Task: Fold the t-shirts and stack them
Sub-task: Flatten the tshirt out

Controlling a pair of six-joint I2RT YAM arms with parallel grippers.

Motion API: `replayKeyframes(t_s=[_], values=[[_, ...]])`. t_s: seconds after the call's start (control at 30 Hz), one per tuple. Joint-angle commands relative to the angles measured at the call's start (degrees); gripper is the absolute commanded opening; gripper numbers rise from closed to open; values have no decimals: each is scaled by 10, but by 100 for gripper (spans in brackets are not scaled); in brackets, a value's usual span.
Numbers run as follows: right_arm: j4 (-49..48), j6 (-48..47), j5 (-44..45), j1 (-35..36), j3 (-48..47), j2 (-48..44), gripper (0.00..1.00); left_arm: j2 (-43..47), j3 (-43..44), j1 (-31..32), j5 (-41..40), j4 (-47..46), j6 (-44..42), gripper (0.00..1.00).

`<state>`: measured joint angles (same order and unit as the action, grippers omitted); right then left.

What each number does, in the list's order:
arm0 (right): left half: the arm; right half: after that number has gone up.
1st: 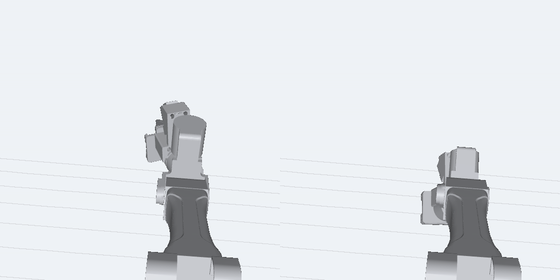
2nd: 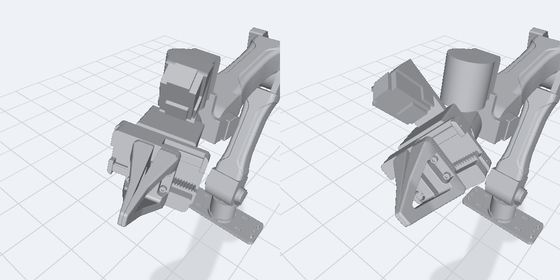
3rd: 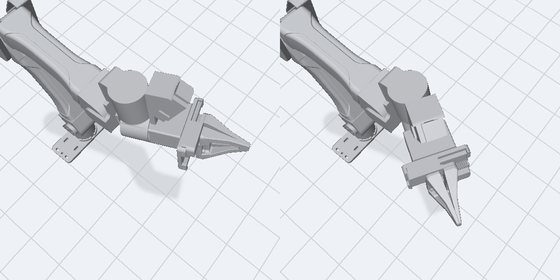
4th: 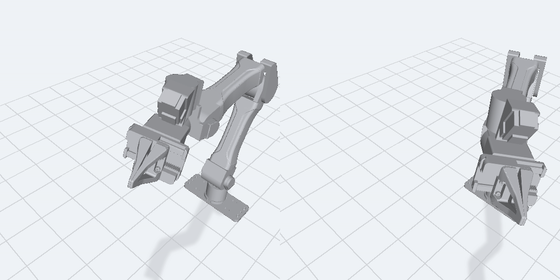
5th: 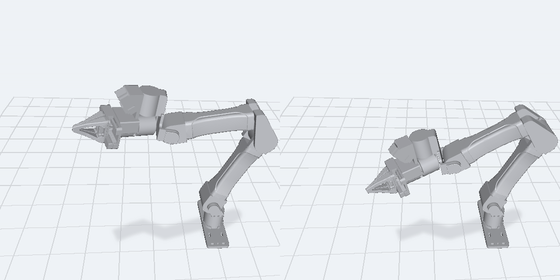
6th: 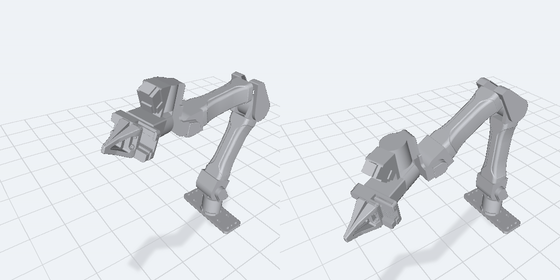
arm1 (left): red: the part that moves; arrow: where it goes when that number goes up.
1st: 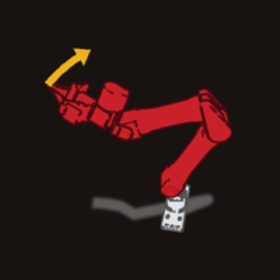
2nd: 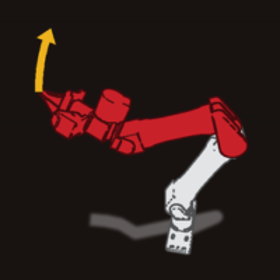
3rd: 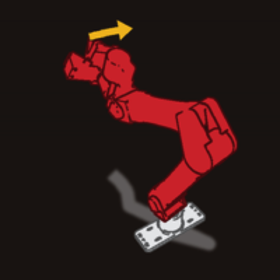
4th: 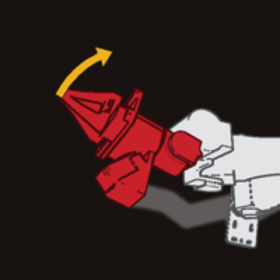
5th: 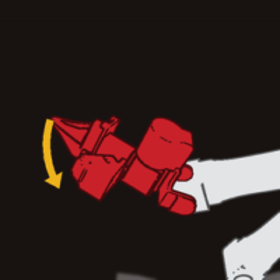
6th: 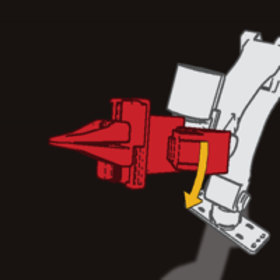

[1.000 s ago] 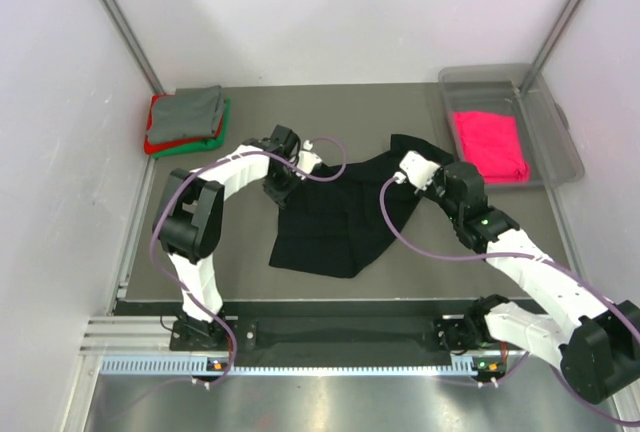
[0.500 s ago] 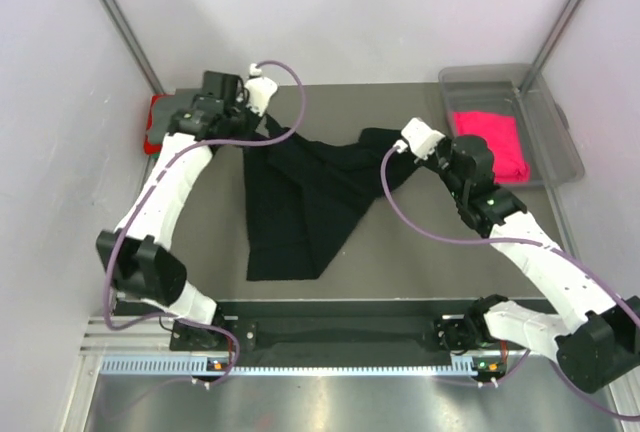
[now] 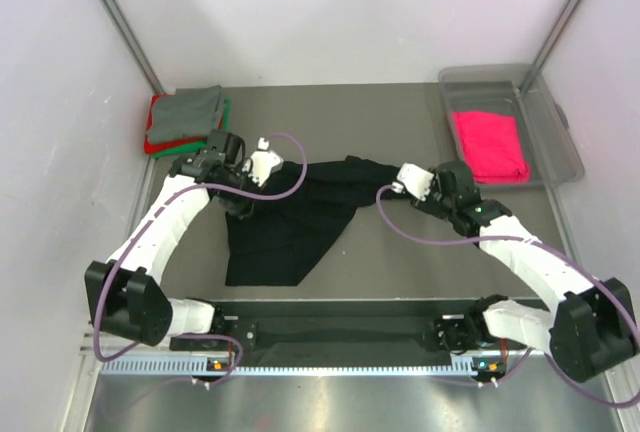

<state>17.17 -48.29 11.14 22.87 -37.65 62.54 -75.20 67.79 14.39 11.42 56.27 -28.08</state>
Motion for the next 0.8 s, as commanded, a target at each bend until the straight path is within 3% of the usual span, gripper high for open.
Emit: replayKeyframes(t_s=[0.0, 0.17, 0.33, 0.47, 0.57, 0.67, 0.77], values=[[-7, 44, -79, -9, -85, 36, 53, 6, -20, 0, 53, -4, 2, 0], [11, 90, -127, -8, -256, 231, 51, -4, -34, 0, 91, -24, 33, 0], [33, 108, -171, -11, -378, 387, 52, 1, -50, 0, 66, -42, 37, 0], [61, 122, -239, -23, -436, 449, 53, 0, -56, 0, 64, -50, 40, 0], [131, 115, -345, -28, -483, 487, 56, -6, -60, 0, 60, -56, 40, 0], [163, 113, -378, -27, -507, 513, 56, -15, -59, 0, 58, -61, 43, 0], [171, 119, -377, -28, -516, 529, 45, -25, -55, 0, 59, -64, 44, 0]])
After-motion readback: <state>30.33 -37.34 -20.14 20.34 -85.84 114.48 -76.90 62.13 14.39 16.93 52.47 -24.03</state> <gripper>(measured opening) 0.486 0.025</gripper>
